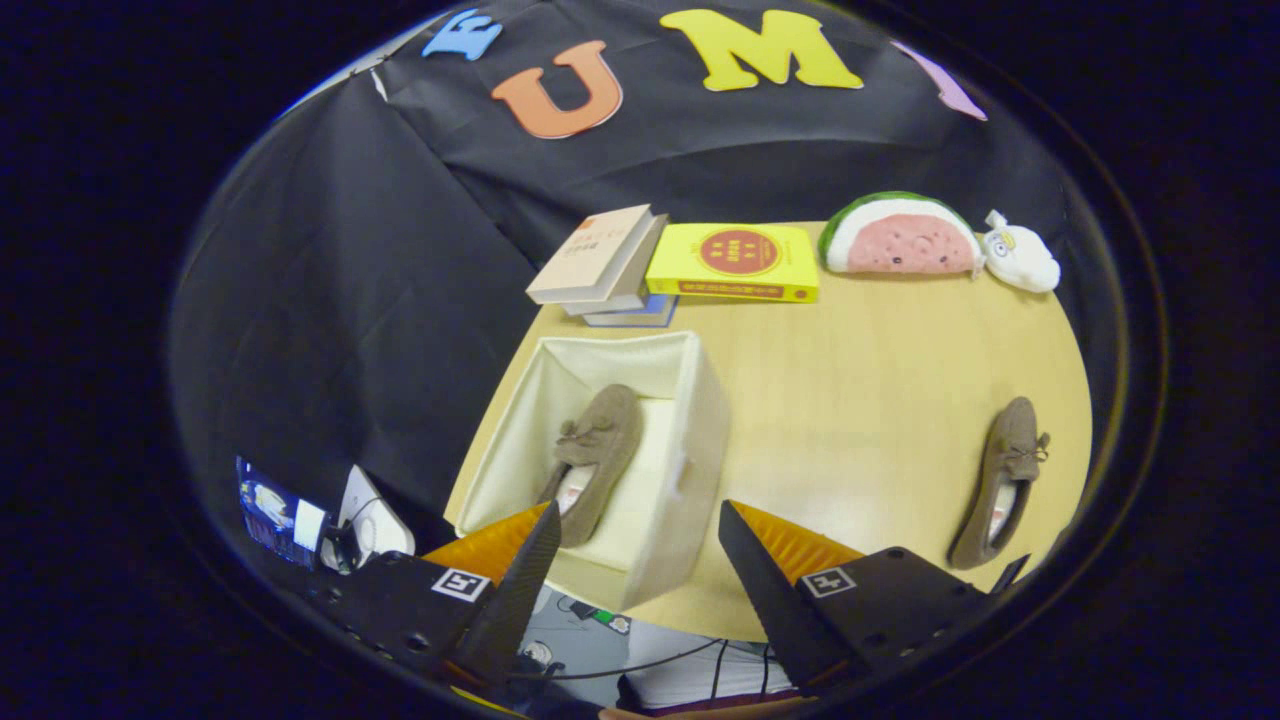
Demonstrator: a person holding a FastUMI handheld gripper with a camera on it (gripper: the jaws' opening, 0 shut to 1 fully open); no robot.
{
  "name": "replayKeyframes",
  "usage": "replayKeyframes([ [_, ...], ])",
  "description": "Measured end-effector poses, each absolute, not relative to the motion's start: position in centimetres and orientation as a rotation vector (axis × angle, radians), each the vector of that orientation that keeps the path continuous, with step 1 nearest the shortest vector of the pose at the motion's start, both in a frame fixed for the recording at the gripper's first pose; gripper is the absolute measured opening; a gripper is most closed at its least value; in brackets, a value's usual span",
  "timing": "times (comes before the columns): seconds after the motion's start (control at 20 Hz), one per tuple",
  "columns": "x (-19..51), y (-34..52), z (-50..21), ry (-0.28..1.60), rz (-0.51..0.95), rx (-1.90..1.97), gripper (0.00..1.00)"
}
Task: Open the storage box then place both shoes into the box .Put the left shoe in first, then the right shoe, with the right side of both shoes facing outward in a uniform manner.
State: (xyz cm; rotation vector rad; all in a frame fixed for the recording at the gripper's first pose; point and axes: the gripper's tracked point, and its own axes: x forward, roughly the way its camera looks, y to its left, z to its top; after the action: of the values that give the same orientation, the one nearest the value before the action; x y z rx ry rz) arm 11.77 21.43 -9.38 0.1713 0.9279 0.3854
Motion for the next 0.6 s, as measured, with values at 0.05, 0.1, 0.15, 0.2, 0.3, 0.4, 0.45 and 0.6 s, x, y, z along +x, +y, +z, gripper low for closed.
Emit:
replayKeyframes([
  [0.05, 12.0, 19.3, -9.6, 0.93, 0.361, 0.169, 0.97],
  [0.1, 12.3, 17.0, -9.7, 0.931, 0.335, 0.168, 0.96],
  [0.15, 12.6, 14.8, -10.0, 0.93, 0.302, 0.166, 0.97],
  [0.2, 13.0, 12.4, -10.4, 0.931, 0.267, 0.163, 0.97],
  [0.3, 13.3, 7.8, -11.2, 0.944, 0.194, 0.153, 0.97],
  [0.4, 13.6, 3.9, -11.9, 0.955, 0.15, 0.152, 0.96],
  [0.45, 13.9, 2.2, -12.2, 0.953, 0.135, 0.161, 0.96],
  [0.6, 14.2, -3.4, -13.8, 0.968, 0.072, 0.181, 0.96],
])
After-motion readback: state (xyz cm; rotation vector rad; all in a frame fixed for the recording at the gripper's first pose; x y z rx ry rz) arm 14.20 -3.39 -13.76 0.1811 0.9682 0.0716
